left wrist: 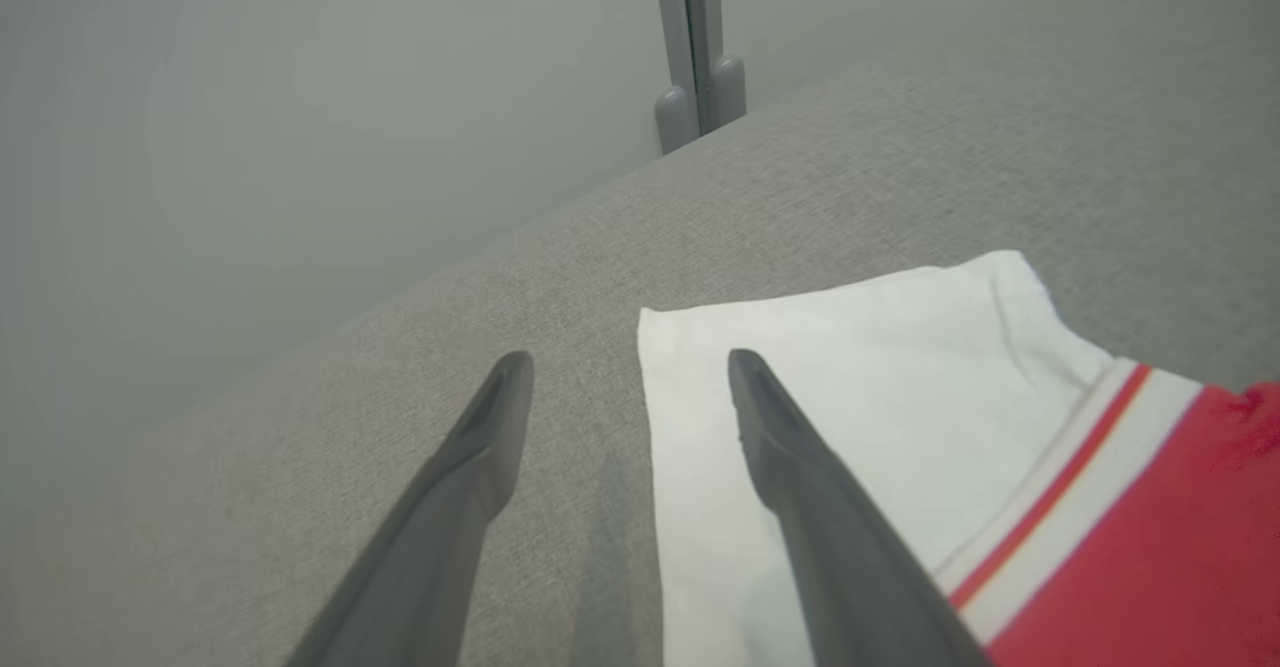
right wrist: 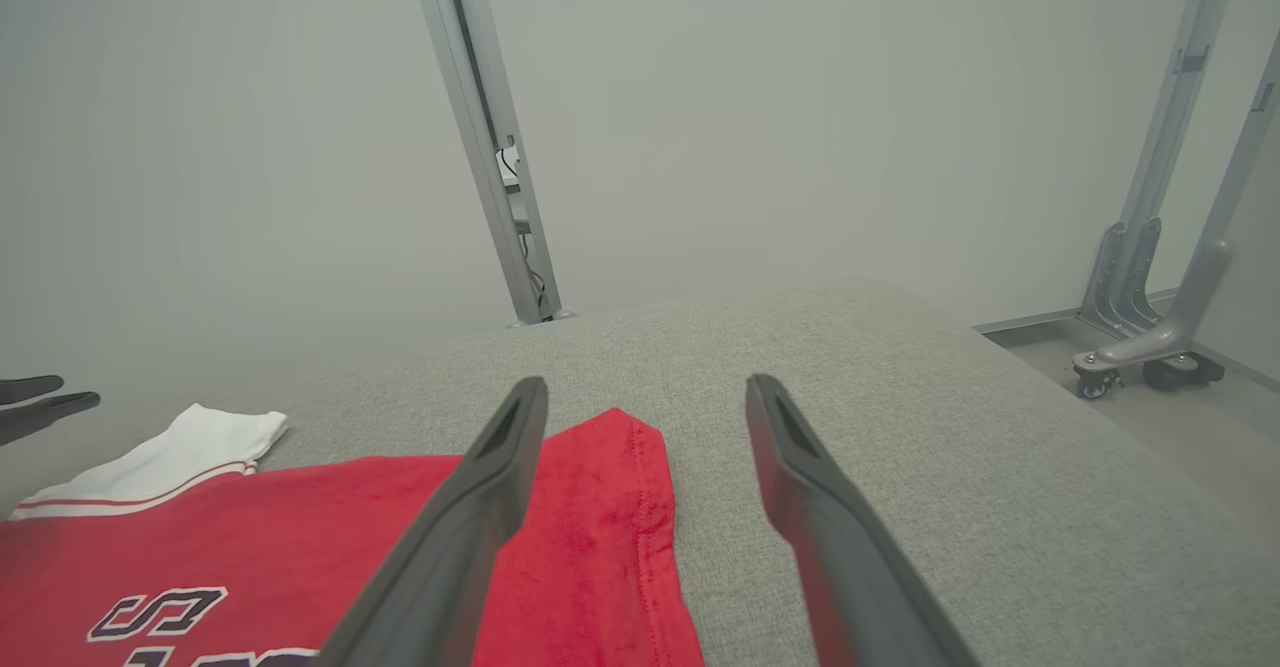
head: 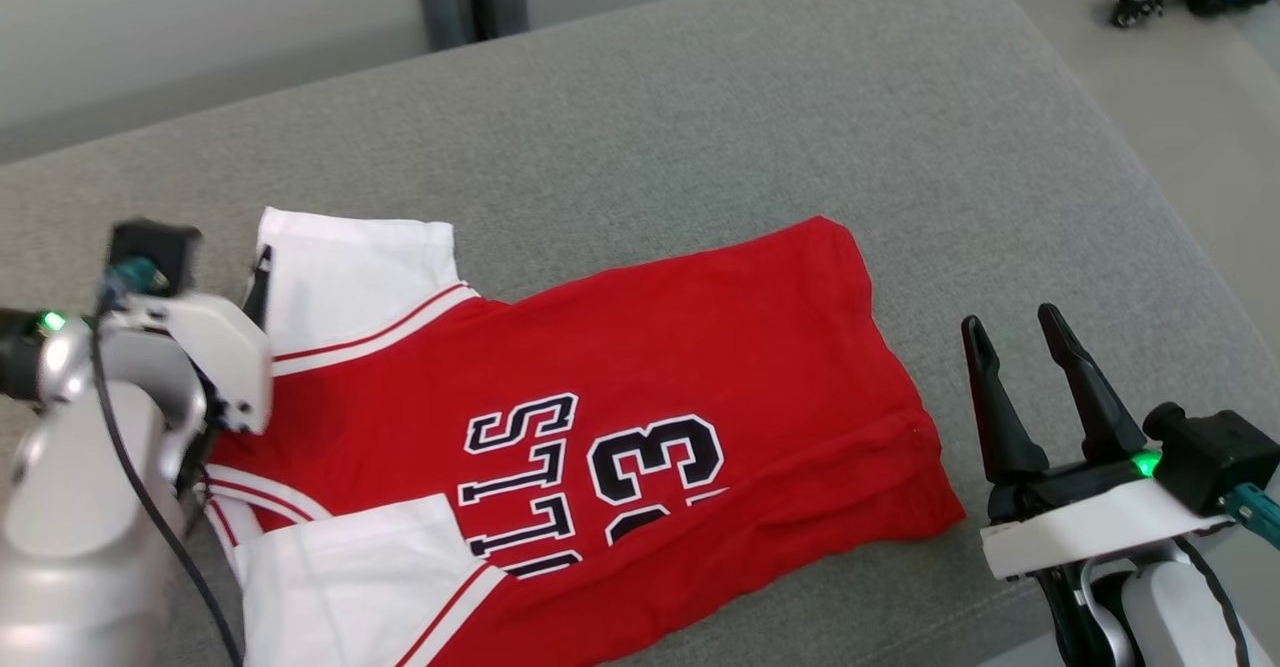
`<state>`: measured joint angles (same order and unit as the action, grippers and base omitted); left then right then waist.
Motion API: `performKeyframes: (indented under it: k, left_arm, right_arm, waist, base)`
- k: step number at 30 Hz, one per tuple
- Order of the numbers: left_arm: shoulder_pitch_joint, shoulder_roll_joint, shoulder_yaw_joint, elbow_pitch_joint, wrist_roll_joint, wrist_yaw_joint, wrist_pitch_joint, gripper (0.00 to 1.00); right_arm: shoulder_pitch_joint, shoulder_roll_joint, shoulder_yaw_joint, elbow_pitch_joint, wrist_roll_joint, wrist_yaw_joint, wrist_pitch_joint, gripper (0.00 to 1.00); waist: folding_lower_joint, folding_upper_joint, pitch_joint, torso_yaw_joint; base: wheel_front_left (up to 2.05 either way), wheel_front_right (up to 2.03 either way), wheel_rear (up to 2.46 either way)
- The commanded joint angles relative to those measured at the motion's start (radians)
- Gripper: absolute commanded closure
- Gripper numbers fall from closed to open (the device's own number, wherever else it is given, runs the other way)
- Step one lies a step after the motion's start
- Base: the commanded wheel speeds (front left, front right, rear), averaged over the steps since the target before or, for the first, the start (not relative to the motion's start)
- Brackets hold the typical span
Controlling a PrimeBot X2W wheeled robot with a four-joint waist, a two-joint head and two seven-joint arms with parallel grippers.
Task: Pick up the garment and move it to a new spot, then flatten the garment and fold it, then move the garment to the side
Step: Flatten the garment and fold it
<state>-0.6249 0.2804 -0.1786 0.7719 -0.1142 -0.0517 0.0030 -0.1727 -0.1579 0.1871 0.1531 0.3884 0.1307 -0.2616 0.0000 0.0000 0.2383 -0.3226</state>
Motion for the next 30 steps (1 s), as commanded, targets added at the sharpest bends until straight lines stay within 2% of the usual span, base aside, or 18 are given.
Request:
performKeyframes:
  k: [1, 7, 15, 22, 27, 28, 29, 30]
  left_arm:
    - [-0.05, 0.032, -0.002, 0.02, 0.003, -0.019, 0.029, 0.0]
    - [-0.179, 0.089, -0.02, 0.078, -0.045, -0.069, 0.166, 0.0]
    - [-0.287, 0.124, -0.087, 0.12, -0.116, -0.078, 0.306, 0.0]
    - [-0.311, 0.17, -0.203, 0.105, -0.204, -0.077, 0.347, 0.0]
    - [-0.313, 0.18, -0.257, 0.103, -0.244, -0.077, 0.357, 0.0]
    - [-0.314, 0.182, -0.269, 0.101, -0.255, -0.077, 0.359, 0.2]
    - [-0.314, 0.184, -0.282, 0.099, -0.271, -0.078, 0.364, 0.59]
    - [-0.315, 0.186, -0.293, 0.096, -0.285, -0.077, 0.368, 0.75]
  right_arm:
    - [-0.022, 0.009, 0.001, -0.003, 0.007, 0.0, -0.005, 0.0]
    - [-0.056, 0.033, 0.01, -0.014, -0.002, 0.0, -0.005, 0.0]
    - [-0.087, 0.061, 0.025, -0.016, 0.011, 0.0, -0.005, 0.0]
    - [-0.097, 0.071, 0.024, -0.008, 0.016, 0.0, -0.005, 0.0]
    - [-0.098, 0.073, 0.022, -0.003, 0.017, 0.0, -0.005, 0.0]
    - [-0.098, 0.073, 0.021, -0.001, 0.017, 0.0, -0.005, 0.0]
    - [-0.098, 0.073, 0.021, 0.0, 0.017, 0.0, -0.005, 0.0]
    - [-0.099, 0.073, 0.021, 0.002, 0.017, 0.0, -0.005, 0.0]
  waist:
    - [0.0, 0.0, 0.04, -0.037]
    - [0.0, 0.0, 0.09, -0.061]
    - [0.0, 0.0, 0.147, -0.076]
    - [0.0, 0.0, 0.17, -0.088]
    - [0.0, 0.0, 0.175, -0.09]
    - [0.0, 0.0, 0.176, -0.09]
    - [0.0, 0.0, 0.177, -0.09]
    - [0.0, 0.0, 0.177, -0.089]
  base:
    - [0.0, 0.0, 0.0]
    - [0.0, 0.0, 0.0]
    - [0.0, 0.0, 0.0]
    - [0.0, 0.0, 0.0]
    - [0.0, 0.0, 0.0]
    - [0.0, 0.0, 0.0]
    - [0.0, 0.0, 0.0]
    - [0.0, 0.0, 0.0]
